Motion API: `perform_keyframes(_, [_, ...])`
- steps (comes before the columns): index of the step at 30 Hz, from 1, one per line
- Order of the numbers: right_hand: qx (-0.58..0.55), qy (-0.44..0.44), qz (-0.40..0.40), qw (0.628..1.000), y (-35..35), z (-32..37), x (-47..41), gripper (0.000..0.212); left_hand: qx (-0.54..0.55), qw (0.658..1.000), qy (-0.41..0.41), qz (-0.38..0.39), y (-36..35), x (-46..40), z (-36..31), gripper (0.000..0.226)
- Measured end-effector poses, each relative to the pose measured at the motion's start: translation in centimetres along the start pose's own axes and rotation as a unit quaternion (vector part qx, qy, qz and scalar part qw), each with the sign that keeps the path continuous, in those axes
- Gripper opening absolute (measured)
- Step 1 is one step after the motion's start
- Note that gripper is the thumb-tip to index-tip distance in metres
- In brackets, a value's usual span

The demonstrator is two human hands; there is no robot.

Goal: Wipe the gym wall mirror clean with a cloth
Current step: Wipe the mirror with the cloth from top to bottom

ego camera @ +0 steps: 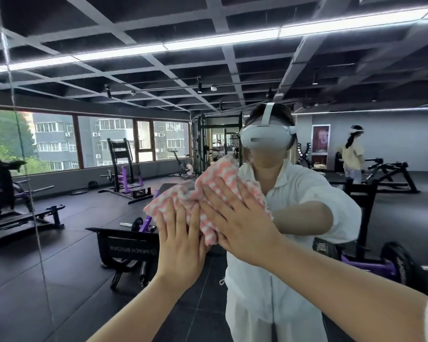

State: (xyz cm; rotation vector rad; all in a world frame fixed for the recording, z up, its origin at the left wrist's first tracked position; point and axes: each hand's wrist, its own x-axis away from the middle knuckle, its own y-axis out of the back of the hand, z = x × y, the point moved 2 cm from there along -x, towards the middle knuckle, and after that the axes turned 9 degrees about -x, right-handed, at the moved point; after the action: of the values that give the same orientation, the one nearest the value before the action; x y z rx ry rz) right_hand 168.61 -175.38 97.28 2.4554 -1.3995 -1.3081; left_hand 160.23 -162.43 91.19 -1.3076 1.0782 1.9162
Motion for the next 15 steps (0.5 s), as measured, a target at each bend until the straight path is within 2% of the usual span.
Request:
perform_keyframes(5, [0.016,-0.033,-0.008,0.999,1.4,-2.9,3.8,0.065,-0.006,1.000,-0.013,0.018,0.8,-2.0,-4.3,0.058])
perform_keyframes(8, [0.019,-0.055,-0.018,0.998,2.6,-5.7,7.2,0.065,-0.013,0.999,-0.031,0.003,1.3,-3.6,-8.4,0.053])
perform_keyframes(15, [0.067,-0.098,-0.009,0.993,5.3,-12.3,16.4,0.065,0.022,0.996,-0.089,-0.023,2.3,-6.4,-19.3,0.058])
